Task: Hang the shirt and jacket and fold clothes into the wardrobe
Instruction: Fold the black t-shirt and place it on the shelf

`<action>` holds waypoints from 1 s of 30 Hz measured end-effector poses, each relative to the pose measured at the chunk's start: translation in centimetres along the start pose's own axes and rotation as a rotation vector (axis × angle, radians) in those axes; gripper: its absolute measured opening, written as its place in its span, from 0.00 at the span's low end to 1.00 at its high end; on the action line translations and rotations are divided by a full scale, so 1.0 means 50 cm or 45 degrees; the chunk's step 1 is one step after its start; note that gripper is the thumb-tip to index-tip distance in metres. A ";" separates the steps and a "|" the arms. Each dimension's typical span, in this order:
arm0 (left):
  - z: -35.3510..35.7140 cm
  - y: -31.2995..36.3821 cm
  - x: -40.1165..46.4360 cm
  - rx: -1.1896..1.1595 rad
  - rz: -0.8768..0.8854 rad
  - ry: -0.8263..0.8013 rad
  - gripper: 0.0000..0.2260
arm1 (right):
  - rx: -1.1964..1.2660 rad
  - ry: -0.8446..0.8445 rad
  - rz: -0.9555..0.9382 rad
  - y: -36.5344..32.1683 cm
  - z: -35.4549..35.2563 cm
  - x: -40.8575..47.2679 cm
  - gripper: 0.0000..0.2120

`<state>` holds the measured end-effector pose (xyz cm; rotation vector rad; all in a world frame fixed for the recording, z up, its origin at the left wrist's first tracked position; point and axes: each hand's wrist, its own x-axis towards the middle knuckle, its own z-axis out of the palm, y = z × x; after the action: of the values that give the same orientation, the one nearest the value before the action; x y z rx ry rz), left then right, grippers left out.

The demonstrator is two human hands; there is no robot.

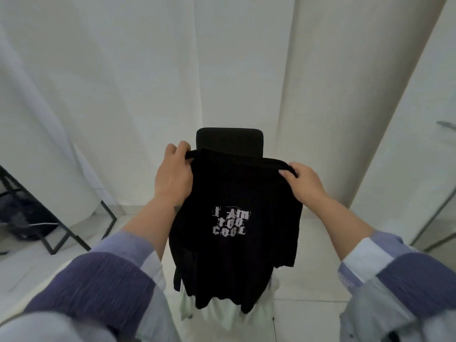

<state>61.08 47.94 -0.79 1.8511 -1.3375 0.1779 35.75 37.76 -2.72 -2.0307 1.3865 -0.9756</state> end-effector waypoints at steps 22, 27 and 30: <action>-0.160 0.053 -0.060 0.184 -0.453 -0.091 0.09 | -0.243 -0.232 0.052 -0.109 -0.194 -0.060 0.06; -0.164 0.078 -0.033 -0.236 -0.516 -0.058 0.12 | -0.070 -0.473 0.148 -0.118 -0.223 -0.047 0.04; -0.170 0.092 -0.024 -0.387 -0.475 -0.129 0.13 | -0.149 -0.388 0.149 -0.114 -0.224 -0.042 0.05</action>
<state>59.53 54.19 6.54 1.8241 -0.9958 -0.3012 29.80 41.76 7.82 -2.0531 1.4024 -0.5201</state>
